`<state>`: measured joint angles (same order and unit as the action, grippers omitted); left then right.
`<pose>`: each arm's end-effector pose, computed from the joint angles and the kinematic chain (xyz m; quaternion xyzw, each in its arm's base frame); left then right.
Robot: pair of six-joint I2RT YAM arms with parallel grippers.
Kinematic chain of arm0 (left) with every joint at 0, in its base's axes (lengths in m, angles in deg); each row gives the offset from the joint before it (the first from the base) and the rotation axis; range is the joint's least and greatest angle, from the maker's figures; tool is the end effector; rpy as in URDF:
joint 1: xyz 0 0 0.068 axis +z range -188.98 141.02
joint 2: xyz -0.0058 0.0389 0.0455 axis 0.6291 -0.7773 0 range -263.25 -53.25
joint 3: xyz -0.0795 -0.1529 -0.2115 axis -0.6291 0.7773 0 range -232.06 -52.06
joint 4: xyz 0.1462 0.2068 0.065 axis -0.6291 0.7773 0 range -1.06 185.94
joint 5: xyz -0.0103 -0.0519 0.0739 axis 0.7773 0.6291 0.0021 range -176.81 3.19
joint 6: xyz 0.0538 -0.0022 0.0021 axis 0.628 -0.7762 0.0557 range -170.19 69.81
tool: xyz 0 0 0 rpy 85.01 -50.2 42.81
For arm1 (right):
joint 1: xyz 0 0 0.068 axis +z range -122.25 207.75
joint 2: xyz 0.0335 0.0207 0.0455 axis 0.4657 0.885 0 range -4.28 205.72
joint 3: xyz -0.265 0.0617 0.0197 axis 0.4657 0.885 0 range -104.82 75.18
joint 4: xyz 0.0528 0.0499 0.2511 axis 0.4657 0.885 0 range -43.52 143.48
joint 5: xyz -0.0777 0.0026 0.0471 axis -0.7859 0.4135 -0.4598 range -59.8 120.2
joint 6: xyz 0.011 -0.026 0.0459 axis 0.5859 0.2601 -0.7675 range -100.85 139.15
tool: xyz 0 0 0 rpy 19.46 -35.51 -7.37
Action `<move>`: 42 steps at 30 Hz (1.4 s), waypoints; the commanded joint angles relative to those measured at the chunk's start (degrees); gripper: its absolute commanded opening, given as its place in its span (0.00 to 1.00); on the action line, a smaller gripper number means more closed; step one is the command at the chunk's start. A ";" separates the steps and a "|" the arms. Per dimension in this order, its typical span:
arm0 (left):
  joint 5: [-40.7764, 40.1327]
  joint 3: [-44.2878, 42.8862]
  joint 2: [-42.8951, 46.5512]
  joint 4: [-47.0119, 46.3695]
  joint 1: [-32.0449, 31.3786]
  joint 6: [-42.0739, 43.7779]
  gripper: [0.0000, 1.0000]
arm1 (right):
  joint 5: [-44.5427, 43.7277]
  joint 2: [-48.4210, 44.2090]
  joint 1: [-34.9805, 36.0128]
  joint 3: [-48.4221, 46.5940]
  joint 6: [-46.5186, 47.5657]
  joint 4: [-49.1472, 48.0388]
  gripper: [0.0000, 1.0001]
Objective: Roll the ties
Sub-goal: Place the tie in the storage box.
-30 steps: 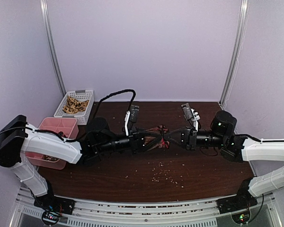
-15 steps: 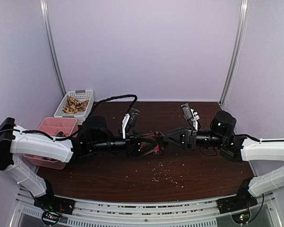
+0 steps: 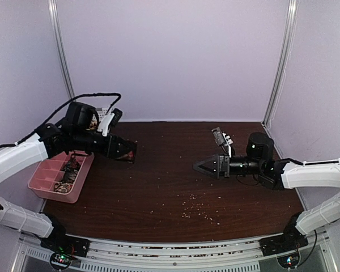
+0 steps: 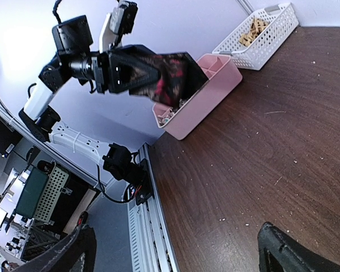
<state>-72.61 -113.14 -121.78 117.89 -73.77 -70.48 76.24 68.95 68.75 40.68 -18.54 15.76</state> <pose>0.2098 -0.1564 0.3225 0.1670 0.8717 -0.3046 0.3457 0.1871 0.1965 0.2460 -0.2764 0.6870 0.6110 0.2798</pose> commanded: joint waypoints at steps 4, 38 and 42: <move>-12.54 -12.53 -0.53 33.56 16.38 9.97 0.00 | 3.65 4.02 -0.21 -2.83 0.40 0.13 0.99; 0.35 -34.47 -36.06 36.16 40.58 26.85 0.00 | 3.88 5.65 -0.21 4.14 -7.06 -13.58 0.99; -0.27 -33.63 -38.39 35.53 40.57 26.86 0.00 | 4.18 7.04 -0.21 4.18 -7.66 -14.68 1.00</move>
<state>-73.81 -147.30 -158.41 154.15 -33.44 -44.84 80.09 74.54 68.75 44.59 -25.71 3.85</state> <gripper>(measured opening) 0.387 0.995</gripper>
